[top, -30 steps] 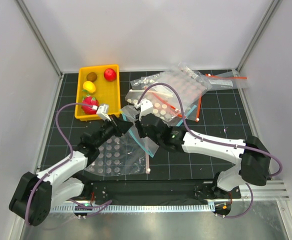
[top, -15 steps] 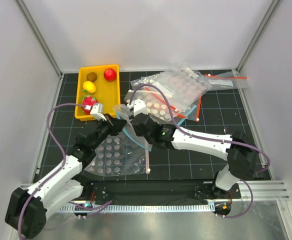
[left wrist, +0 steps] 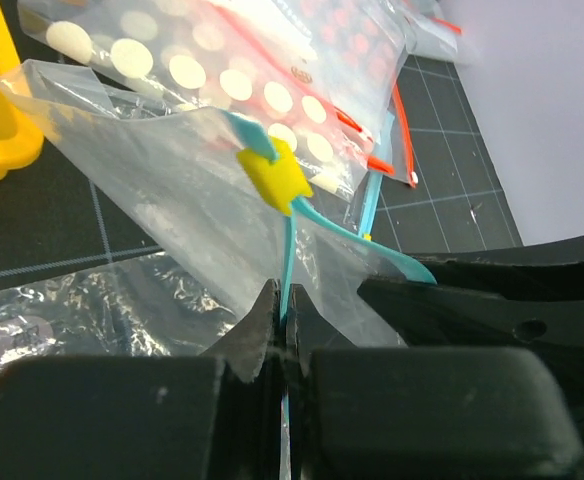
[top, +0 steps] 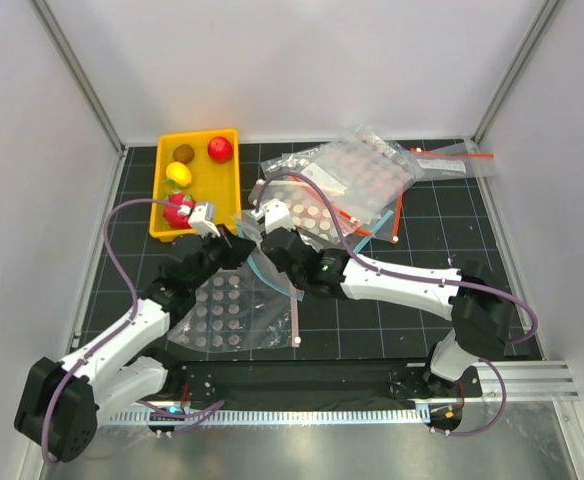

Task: Place the food in the zip-top bag and seal the zipper
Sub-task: Open the zipper of the food storage bag, then pick up the fake fruit from the bin, then place the fake fruit in the zipper food storage bag.

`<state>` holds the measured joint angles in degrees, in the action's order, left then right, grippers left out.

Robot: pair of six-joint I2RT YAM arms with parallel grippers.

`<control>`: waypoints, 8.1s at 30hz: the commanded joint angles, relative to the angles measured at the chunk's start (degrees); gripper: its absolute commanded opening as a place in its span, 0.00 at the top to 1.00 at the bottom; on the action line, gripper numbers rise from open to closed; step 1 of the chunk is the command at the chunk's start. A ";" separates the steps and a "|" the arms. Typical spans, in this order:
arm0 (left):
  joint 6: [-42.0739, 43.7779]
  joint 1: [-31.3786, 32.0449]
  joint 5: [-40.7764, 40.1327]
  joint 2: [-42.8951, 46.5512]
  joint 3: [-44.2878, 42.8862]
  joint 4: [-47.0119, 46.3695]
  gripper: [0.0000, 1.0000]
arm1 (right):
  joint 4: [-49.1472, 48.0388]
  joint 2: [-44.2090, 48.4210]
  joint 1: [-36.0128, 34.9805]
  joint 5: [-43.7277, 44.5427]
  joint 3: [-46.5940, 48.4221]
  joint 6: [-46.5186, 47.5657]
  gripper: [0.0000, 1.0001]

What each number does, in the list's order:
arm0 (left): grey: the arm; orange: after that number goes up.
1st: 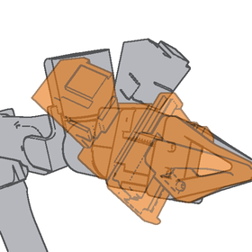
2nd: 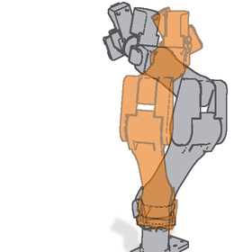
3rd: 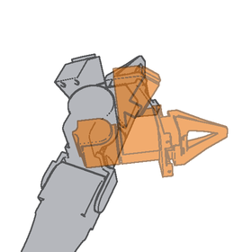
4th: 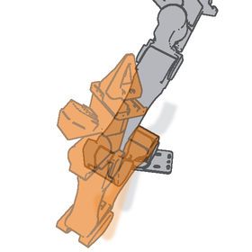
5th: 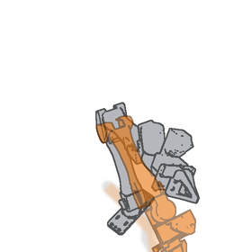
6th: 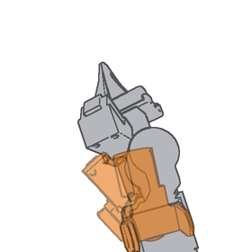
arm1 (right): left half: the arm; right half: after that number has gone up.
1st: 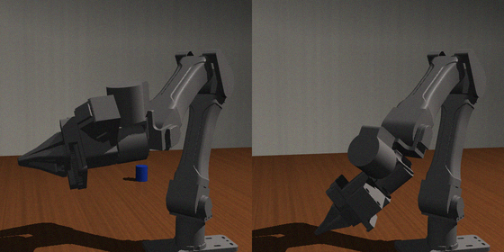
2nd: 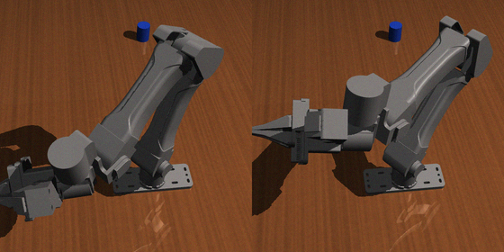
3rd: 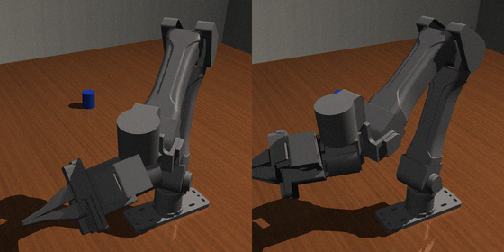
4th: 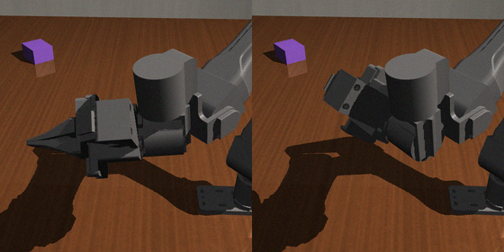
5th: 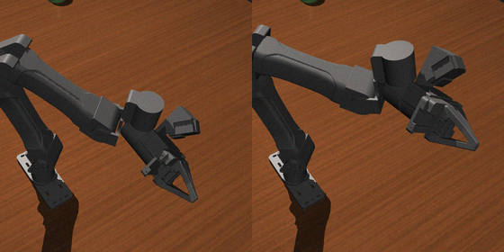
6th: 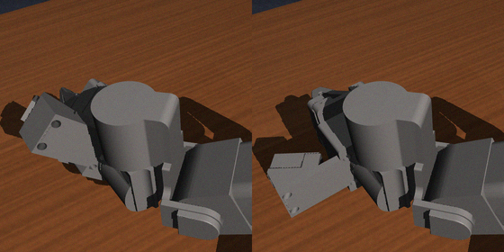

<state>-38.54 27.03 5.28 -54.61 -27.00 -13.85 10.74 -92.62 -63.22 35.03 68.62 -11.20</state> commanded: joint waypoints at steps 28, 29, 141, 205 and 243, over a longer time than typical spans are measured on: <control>7.96 7.51 -1.66 -6.74 -8.59 4.43 0.74 | -4.68 1.23 -4.10 44.78 2.92 10.32 0.99; 7.96 7.51 -4.37 -6.74 -8.85 6.70 0.72 | -5.03 0.52 -4.10 44.69 3.01 10.50 0.99; 10.16 13.67 -14.07 -25.47 -19.67 9.45 0.28 | 11.84 0.60 7.67 23.95 3.10 -12.35 0.99; 8.05 -22.46 -27.96 -57.47 -59.66 47.16 0.45 | 8.07 3.67 10.22 17.36 0.55 -11.91 0.99; -0.12 -2.16 -6.87 0.81 -10.53 -11.99 0.66 | 6.13 7.54 11.98 -13.31 -0.06 -17.45 0.99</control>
<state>-38.65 23.75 -4.47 -56.97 -37.08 -13.21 19.35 -87.66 -52.23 26.09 68.20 -26.72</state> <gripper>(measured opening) 0.770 0.053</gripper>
